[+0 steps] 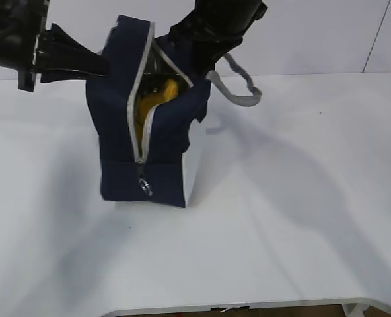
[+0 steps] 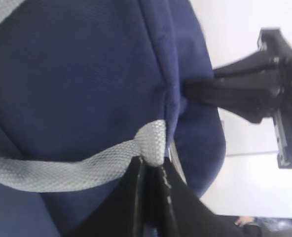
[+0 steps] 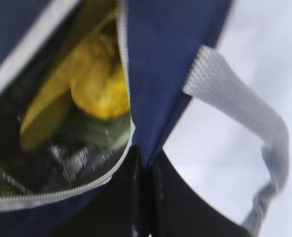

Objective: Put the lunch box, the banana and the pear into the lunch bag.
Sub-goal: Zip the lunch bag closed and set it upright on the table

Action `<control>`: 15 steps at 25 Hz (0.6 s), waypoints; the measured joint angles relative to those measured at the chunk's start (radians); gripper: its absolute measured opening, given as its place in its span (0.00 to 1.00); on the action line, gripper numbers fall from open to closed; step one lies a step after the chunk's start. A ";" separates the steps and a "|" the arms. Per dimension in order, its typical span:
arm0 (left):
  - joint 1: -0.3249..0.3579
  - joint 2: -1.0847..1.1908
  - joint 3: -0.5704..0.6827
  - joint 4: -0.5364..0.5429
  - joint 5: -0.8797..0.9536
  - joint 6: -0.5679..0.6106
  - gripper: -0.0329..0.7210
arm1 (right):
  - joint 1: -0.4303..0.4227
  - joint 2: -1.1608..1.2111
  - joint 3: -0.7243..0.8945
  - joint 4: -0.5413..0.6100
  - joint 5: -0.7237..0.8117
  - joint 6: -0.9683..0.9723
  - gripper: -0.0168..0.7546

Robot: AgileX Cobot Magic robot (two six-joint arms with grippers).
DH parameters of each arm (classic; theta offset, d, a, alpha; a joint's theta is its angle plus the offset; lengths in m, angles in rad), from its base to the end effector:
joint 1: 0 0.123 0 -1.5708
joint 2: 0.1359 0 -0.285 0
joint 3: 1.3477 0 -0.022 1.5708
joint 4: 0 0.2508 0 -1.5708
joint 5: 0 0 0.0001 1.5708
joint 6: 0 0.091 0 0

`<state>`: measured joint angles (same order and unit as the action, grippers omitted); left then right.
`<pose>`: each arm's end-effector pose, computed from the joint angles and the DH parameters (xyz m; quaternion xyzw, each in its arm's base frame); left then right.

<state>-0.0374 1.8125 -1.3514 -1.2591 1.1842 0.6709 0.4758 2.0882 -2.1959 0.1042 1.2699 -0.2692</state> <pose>0.3657 -0.0940 0.2802 0.0753 0.8339 -0.5179 0.1752 0.4031 0.2179 0.3398 -0.3498 0.9027 0.0770 0.2384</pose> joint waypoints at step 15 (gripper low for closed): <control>-0.122 0.008 0.000 -0.050 -0.069 -0.002 0.04 | 0.000 -0.089 0.031 -0.136 0.027 0.115 0.05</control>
<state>-0.1591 1.8200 -1.3514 -1.3094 1.1156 0.6687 0.4758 1.9988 -2.1652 -0.0321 1.2967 -0.1543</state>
